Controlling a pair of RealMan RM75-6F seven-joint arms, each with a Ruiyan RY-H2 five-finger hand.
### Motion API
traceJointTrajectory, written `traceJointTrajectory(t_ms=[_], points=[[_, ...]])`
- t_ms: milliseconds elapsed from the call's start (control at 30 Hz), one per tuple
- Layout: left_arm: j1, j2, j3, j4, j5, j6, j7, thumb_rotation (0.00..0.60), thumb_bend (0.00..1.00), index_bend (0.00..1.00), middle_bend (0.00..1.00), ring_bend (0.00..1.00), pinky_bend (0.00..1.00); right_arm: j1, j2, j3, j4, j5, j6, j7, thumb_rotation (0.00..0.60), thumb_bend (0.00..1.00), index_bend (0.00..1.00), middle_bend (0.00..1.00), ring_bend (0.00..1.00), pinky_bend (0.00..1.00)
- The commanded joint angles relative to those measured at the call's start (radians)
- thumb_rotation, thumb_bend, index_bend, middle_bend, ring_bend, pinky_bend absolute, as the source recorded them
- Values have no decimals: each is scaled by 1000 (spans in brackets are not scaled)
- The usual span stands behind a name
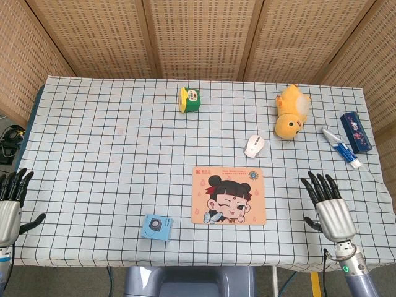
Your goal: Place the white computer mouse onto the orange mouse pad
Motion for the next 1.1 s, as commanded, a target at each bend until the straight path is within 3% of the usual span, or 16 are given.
traceJointTrajectory(t_ms=[33,1100], points=[[1,0,0,0,1,2,-1,600,0,0,0,0,0,0,1,0,-1,-1,0,0,600,169,53,0,0,0],[0,6,-7,1,-14,-3,-11,600,0,0,0,0,0,33,-6,-11,49,-30,-31,63,600,169,54,0,0,0]])
